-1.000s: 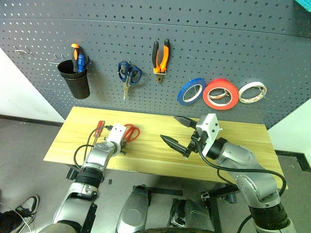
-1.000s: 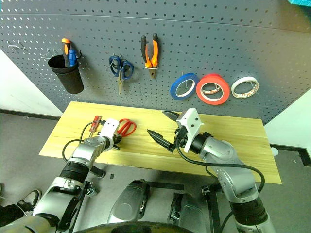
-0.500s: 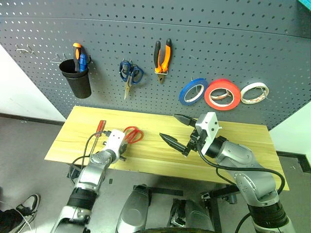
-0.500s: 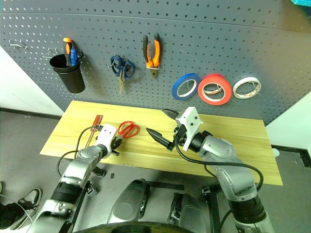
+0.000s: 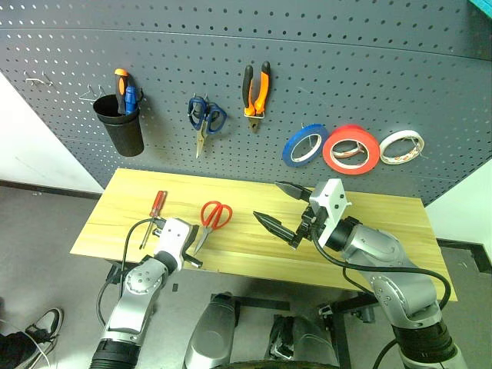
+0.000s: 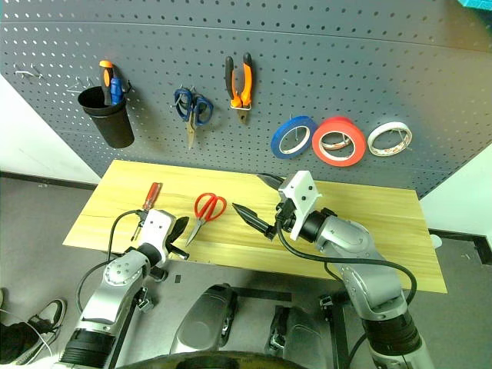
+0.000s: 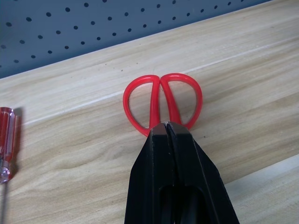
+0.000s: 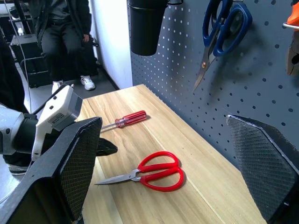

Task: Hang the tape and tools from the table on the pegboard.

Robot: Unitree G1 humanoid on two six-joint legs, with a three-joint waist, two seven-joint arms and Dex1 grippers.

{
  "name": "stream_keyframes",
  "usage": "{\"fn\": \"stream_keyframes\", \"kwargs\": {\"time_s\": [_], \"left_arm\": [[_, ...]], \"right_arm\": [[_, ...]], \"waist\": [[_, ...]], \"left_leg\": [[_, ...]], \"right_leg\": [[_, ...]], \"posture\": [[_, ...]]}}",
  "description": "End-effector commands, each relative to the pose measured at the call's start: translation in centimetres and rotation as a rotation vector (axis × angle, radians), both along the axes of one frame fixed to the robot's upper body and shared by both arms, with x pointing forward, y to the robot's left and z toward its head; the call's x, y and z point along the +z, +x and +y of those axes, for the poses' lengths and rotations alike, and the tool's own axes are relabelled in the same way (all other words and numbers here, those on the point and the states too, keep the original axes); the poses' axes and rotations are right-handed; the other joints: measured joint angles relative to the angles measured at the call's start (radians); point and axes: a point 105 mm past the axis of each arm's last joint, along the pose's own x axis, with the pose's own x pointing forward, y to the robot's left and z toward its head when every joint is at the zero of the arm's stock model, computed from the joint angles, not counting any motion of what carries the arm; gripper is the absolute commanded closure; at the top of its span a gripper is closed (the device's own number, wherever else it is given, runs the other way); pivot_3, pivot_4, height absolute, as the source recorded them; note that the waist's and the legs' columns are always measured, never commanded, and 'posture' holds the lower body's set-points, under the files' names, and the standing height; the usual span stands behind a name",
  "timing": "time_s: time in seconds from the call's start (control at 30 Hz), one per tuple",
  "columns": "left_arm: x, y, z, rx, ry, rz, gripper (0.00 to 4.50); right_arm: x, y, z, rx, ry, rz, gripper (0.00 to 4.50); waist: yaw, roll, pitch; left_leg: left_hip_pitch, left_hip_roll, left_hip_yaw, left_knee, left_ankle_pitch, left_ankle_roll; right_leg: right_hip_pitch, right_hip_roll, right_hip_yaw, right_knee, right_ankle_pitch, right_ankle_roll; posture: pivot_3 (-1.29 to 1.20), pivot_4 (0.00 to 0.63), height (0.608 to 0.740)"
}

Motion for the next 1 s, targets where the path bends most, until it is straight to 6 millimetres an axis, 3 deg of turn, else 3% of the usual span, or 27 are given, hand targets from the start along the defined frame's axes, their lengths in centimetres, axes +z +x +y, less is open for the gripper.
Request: {"fn": "stream_keyframes", "kwargs": {"time_s": [0.03, 0.07, 0.17, 0.33, 0.53, 0.7, 0.83, 1.0], "left_arm": [[0.6, 1.1, 1.2, 0.061, -0.013, 0.046, 4.48], [0.5, 1.4, 1.7, 0.071, 0.005, 0.069, 4.48], [1.6, 2.6, 2.5, 0.071, 0.012, 0.071, 3.9], [3.3, 4.3, 2.7, 0.029, 0.01, 0.082, 2.21], [2.3, 5.0, 2.0, 0.021, 0.0, 0.208, 0.27], [1.2, 5.3, 1.0, 0.012, 0.049, 0.337, 0.27], [1.5, 6.2, -0.1, 0.008, 0.055, 0.352, 0.27], [0.6, 6.6, 0.2, 0.03, 0.109, 0.396, 0.27]], "right_arm": [[0.8, -0.1, -0.1, -0.001, 0.013, -0.04, 0.0], [0.8, -0.1, -0.1, -0.002, 0.012, -0.039, 0.0], [0.6, -0.2, -0.2, -0.003, 0.008, -0.035, 0.0], [0.4, -0.2, -0.1, -0.001, 0.005, -0.031, 0.0], [0.4, -0.2, 0.0, 0.001, 0.005, -0.03, 0.0], [0.3, -0.3, 0.0, 0.004, 0.001, -0.029, 0.0], [0.3, -0.4, 0.1, 0.005, 0.0, -0.028, 0.0], [0.3, -0.5, 0.2, 0.008, 0.0, -0.028, 0.0]], "waist": [[0.0, 0.0, 0.0], [0.0, 0.0, 0.0], [-0.002, 0.0, 0.0], [-0.002, 0.0, 0.0], [-0.002, 0.0, 0.0], [-0.001, 0.0, 0.0], [-0.002, 0.0, 0.0], [-0.006, 0.0, 0.0]], "left_leg": [[0.0, 0.0, 0.0, 0.0, 0.0, 0.0], [0.0, 0.0, 0.0, 0.0, 0.0, 0.0], [0.0, 0.0, 0.0, 0.0, 0.0, 0.0], [0.0, 0.0, 0.0, -0.001, 0.0, 0.0], [0.0, 0.0, 0.0, -0.001, 0.0, 0.0], [0.0, 0.0, 0.0, -0.001, 0.0, 0.0], [0.0, -0.001, 0.0, -0.001, 0.0, 0.0], [0.0, -0.001, 0.0, -0.002, 0.0, 0.0]], "right_leg": [[0.0, 0.0, 0.0, 0.0, 0.0, 0.0], [0.0, 0.0, 0.0, 0.0, 0.0, 0.0], [0.0, 0.001, -0.001, 0.0, 0.0, 0.0], [0.0, 0.001, -0.001, 0.0, 0.0, 0.0], [0.0, 0.001, -0.001, -0.001, 0.0, 0.0], [0.0, 0.001, -0.001, -0.001, 0.0, 0.0], [0.0, 0.001, -0.001, -0.001, 0.0, 0.0], [0.0, 0.001, 0.0, -0.001, 0.0, 0.0]], "posture": [[0.34, 0.109, 0.676], [0.34, 0.109, 0.676], [0.34, 0.111, 0.676], [0.35, 0.111, 0.676], [0.35, 0.112, 0.676], [0.34, 0.114, 0.676], [0.34, 0.115, 0.676], [0.34, 0.116, 0.676]]}}
